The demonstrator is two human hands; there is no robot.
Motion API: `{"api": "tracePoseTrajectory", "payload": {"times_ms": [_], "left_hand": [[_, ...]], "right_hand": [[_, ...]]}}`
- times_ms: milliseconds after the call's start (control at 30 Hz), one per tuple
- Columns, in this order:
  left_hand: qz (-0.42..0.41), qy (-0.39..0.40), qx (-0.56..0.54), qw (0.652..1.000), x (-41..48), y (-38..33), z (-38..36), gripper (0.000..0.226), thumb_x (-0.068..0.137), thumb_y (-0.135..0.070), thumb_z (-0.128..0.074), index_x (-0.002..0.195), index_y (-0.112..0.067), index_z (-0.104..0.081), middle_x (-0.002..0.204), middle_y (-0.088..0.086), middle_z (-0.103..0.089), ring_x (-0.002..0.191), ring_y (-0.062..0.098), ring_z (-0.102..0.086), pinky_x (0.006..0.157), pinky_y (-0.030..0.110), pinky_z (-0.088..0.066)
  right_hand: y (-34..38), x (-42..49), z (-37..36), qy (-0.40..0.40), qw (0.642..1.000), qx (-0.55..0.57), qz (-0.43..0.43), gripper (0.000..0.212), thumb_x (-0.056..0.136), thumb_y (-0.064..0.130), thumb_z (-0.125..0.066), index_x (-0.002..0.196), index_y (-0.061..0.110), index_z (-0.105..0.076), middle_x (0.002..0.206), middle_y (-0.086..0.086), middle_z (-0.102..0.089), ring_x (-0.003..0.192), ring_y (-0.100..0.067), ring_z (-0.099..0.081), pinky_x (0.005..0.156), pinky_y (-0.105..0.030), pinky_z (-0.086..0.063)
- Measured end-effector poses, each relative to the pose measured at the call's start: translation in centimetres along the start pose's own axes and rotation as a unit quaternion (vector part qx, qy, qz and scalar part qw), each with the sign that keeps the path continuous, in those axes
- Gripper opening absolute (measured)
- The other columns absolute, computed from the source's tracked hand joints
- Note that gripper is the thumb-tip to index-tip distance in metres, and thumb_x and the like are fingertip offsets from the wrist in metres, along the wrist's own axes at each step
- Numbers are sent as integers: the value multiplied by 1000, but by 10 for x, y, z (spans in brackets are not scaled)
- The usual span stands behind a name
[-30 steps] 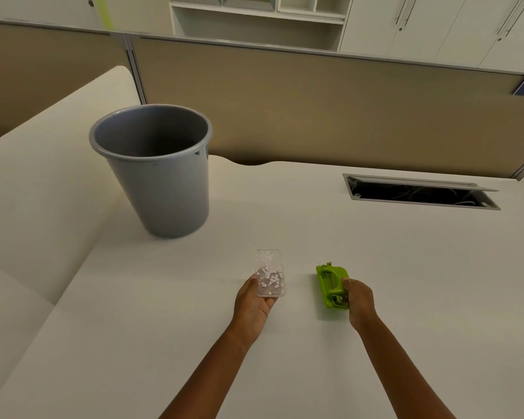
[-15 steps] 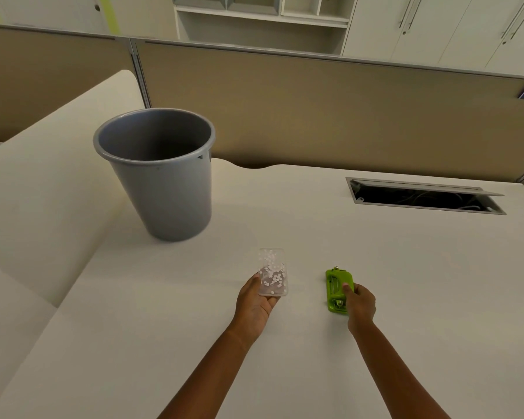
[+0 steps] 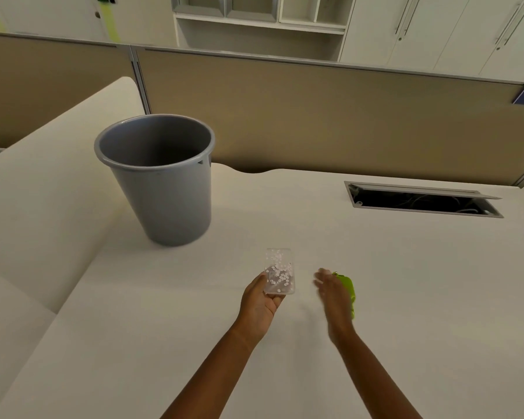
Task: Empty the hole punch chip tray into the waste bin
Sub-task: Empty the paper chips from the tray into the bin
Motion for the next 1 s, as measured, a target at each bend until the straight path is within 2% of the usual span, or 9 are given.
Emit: {"api": "tracePoseTrajectory", "payload": {"times_ms": [67, 167, 333, 400, 467, 600, 700, 833, 1000], "left_hand": [[-1, 13, 25, 1000, -2, 0, -6, 34, 97, -9, -32, 124, 7, -45, 98, 14, -62, 86, 22, -62, 63, 22, -58], [-14, 19, 81, 996, -5, -2, -8, 32, 97, -10, -31, 119, 3, -50, 100, 14, -63, 90, 23, -62, 67, 22, -57], [-68, -18, 253, 965, -10, -15, -4, 28, 96, -9, -34, 107, -9, -59, 97, 6, -66, 85, 14, -62, 68, 15, -53], [-97, -48, 330, 938, -11, -22, -3, 27, 96, -10, -35, 101, -15, -61, 91, -2, -64, 81, 6, -60, 60, 5, -49], [-127, -92, 397, 904, -13, -31, -1, 23, 95, -13, -38, 88, -17, -60, 88, -2, -60, 79, 7, -57, 57, 4, -46], [-166, -145, 526, 821, -16, -45, 0, 28, 95, -21, -41, 112, -3, -53, 118, 12, -51, 108, 20, -50, 83, 26, -49], [-206, -149, 561, 788, -20, -55, -6, 29, 95, -21, -42, 114, -2, -53, 119, 11, -50, 109, 17, -44, 80, 21, -43], [-246, -141, 610, 740, -24, -70, -13, 32, 95, -21, -41, 120, -5, -54, 125, 11, -48, 115, 18, -43, 90, 28, -49], [-298, -137, 646, 689, -29, -104, -20, 41, 95, -26, -39, 134, -14, -42, 134, 10, -44, 123, 19, -40, 98, 29, -43]], "right_hand": [[-9, -19, -39, 115, 980, 133, -96, 44, 99, 30, -29, 124, 1, -51, 118, -16, -59, 103, -23, -56, 92, -31, -43], [-15, -37, -70, 197, 924, 271, -185, 52, 98, 39, -23, 120, 4, -54, 108, -13, -65, 101, -22, -60, 86, -32, -48], [-17, -46, -88, 217, 873, 362, -243, 47, 98, 38, -24, 107, 8, -59, 86, -11, -76, 90, -23, -62, 78, -32, -47], [-17, -47, -90, 215, 863, 382, -250, 45, 97, 35, -26, 110, 7, -58, 91, -13, -74, 92, -24, -62, 81, -34, -48], [-14, -48, -92, 216, 850, 405, -257, 44, 97, 34, -26, 115, 5, -55, 101, -15, -68, 96, -25, -61, 84, -34, -48], [-6, -53, -101, 233, 825, 436, -275, 43, 97, 31, -26, 111, 4, -56, 104, -16, -63, 96, -25, -60, 76, -33, -56], [0, -55, -107, 243, 825, 429, -276, 42, 97, 30, -26, 122, 5, -49, 108, -16, -60, 96, -24, -59, 72, -31, -57], [7, -57, -118, 258, 817, 437, -276, 45, 97, 30, -25, 132, 5, -41, 114, -18, -57, 100, -26, -57, 70, -34, -59], [24, -57, -136, 271, 803, 453, -275, 43, 97, 30, -26, 120, 1, -48, 111, -22, -60, 100, -32, -58, 68, -39, -59]]}}
Point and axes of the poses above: each hand's wrist, its own x-axis towards the middle knuckle, its own z-axis out of the back of the hand, y = z × x, the point moved 9 cm from there along x, towards the middle knuckle
